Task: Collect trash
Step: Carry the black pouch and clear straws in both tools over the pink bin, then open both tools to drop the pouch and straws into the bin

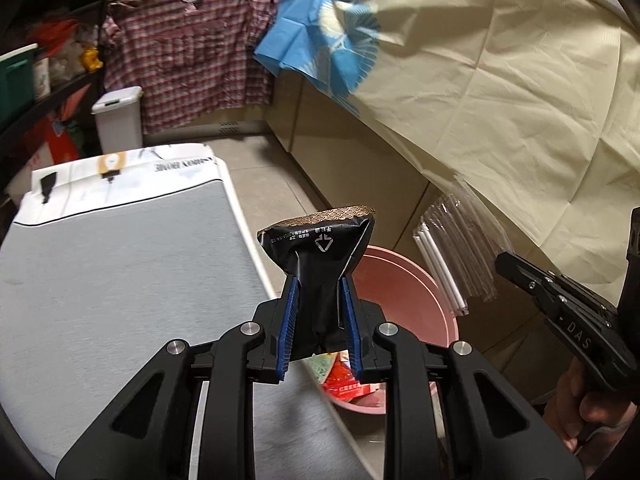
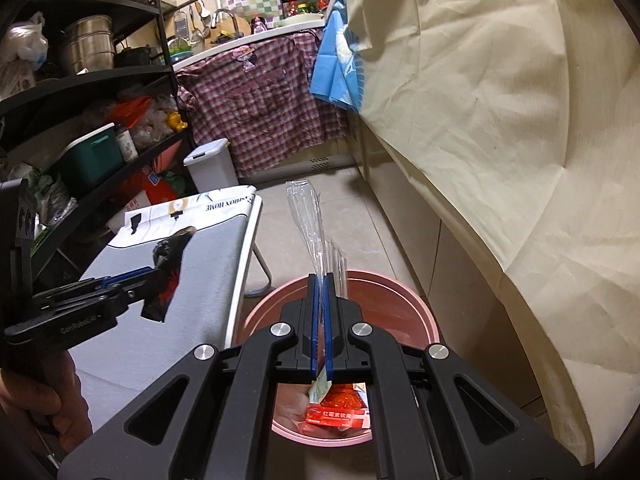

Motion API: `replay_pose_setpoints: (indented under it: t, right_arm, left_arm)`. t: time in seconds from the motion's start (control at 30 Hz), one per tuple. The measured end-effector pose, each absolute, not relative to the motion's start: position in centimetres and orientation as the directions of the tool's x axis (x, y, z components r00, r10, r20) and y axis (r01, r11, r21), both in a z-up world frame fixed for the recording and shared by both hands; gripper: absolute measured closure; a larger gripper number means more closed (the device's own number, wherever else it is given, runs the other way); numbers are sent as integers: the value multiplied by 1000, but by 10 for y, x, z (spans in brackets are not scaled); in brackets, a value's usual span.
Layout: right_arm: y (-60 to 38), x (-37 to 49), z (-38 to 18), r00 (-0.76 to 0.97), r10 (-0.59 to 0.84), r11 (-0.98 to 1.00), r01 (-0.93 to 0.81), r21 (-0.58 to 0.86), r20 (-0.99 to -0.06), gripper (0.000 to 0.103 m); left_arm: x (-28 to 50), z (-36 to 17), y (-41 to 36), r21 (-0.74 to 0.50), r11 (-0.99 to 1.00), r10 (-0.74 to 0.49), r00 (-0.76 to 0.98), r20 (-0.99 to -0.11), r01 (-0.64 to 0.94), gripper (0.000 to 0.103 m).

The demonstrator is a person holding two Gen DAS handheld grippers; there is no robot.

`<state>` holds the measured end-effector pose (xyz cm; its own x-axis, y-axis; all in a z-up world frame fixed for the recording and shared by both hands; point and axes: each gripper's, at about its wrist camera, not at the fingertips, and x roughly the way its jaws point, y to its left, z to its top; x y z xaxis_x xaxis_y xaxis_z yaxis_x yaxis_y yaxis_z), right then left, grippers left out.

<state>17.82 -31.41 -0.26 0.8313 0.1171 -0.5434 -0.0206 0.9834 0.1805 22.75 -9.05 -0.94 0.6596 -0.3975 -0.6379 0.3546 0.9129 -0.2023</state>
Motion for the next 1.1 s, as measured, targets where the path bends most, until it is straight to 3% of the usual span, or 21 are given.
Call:
replay_pose_setpoints:
  t: [0.57, 0.63, 0.73, 0.87, 1.1]
  right_arm:
    - [-321, 187, -10, 813, 90, 984, 16, 177, -575, 100]
    - [-322, 189, -12, 807, 86, 984, 22, 176, -584, 100]
    - [-324, 195, -17, 786, 69, 983, 51, 175, -615, 93]
    - [-329, 198, -21, 780, 58, 978, 82, 192, -624, 56]
    - [-330, 198, -22, 779, 51, 976, 92, 195, -625, 50]
  left_arm:
    - [250, -20, -129, -205, 897, -423, 625, -656, 392, 78]
    - [252, -21, -131, -213, 894, -429, 618, -659, 394, 69]
    - [254, -24, -133, -225, 890, -437, 606, -665, 396, 56]
    - [256, -25, -132, -234, 888, -442, 600, -667, 395, 54]
    - [256, -23, -122, -249, 889, -446, 607, -658, 383, 54]
